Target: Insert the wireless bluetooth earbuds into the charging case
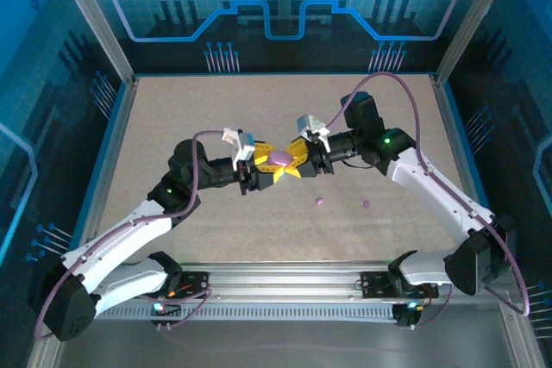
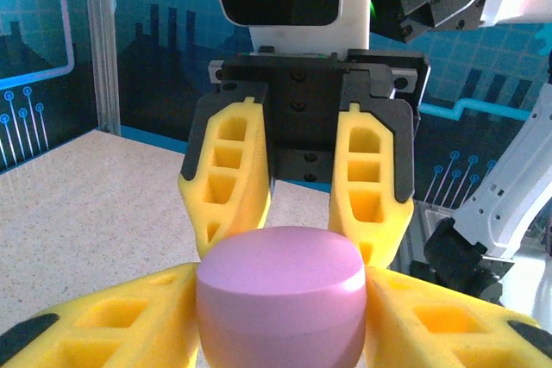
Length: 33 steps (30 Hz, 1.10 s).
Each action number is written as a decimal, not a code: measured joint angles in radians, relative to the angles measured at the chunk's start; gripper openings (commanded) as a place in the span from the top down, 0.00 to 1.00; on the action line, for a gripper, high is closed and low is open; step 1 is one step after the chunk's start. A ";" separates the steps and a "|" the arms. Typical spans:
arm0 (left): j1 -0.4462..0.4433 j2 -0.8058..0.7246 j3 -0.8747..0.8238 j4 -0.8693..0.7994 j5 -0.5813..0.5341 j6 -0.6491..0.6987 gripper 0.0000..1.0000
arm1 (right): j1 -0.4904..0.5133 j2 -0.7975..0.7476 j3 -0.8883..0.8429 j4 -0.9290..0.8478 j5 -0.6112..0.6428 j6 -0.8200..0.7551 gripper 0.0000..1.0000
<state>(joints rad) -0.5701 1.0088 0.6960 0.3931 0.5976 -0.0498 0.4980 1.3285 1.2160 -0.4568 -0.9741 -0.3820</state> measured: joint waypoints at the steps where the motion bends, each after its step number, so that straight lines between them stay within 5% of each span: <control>1: -0.001 0.000 0.000 -0.003 0.002 0.001 0.44 | 0.000 0.000 0.001 0.000 -0.002 0.000 0.68; 10: -0.002 0.000 0.002 -0.029 0.008 0.008 0.50 | 0.000 0.000 0.003 -0.001 -0.007 -0.004 0.68; 33: -0.002 0.017 0.003 -0.021 0.035 -0.004 0.45 | 0.000 0.000 0.003 -0.034 -0.007 -0.066 0.70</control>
<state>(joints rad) -0.5716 1.0260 0.6987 0.3725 0.6323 -0.0536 0.4980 1.3285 1.2194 -0.4908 -0.9810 -0.4484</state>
